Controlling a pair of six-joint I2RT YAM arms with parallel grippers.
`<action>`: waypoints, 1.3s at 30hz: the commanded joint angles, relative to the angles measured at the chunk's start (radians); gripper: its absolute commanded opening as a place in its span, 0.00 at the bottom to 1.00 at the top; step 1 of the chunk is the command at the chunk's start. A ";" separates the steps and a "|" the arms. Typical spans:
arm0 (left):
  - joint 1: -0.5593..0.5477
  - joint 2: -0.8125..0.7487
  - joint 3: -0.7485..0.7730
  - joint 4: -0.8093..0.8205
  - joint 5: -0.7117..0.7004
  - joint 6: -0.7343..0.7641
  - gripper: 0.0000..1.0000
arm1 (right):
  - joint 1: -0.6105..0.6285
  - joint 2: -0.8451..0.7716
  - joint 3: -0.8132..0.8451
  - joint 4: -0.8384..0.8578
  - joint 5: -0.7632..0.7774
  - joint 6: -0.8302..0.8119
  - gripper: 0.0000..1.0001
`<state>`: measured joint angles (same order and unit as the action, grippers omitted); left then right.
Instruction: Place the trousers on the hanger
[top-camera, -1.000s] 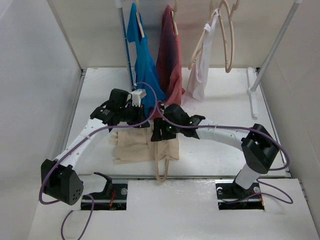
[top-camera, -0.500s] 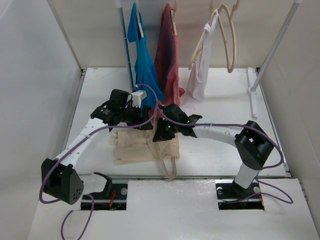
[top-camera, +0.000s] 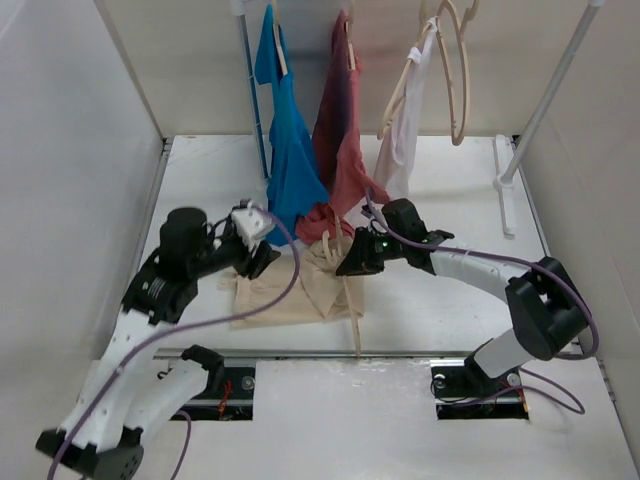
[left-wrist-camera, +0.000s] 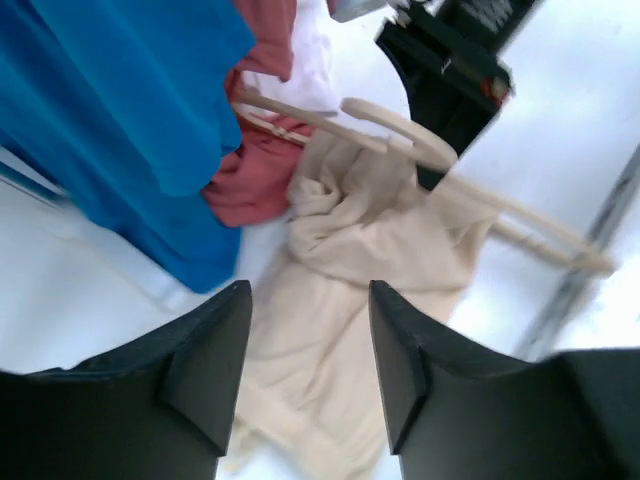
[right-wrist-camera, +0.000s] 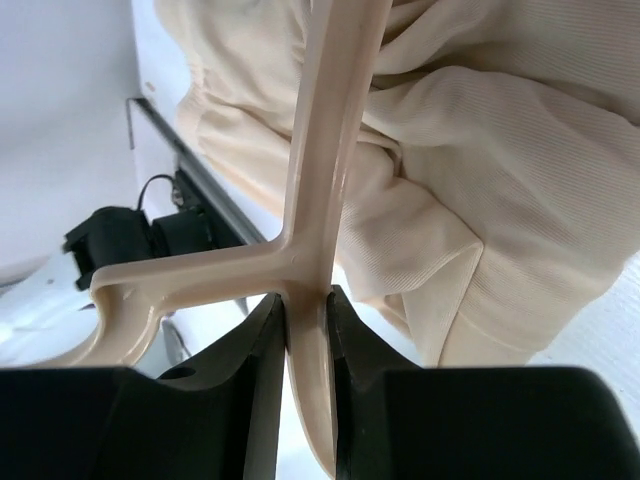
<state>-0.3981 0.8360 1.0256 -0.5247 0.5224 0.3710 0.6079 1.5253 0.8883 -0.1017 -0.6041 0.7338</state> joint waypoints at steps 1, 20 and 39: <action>-0.014 -0.118 -0.155 0.043 0.049 0.296 0.52 | -0.026 -0.053 -0.031 0.102 -0.130 -0.037 0.00; -0.314 0.451 -0.134 0.071 0.039 1.040 0.88 | -0.120 -0.053 -0.101 0.161 -0.220 -0.056 0.00; -0.398 0.672 -0.090 0.080 -0.118 1.100 0.70 | -0.148 -0.053 -0.111 0.161 -0.229 -0.065 0.00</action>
<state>-0.7910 1.5192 0.8787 -0.4538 0.3969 1.4822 0.4706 1.4914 0.7822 0.0017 -0.8200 0.6956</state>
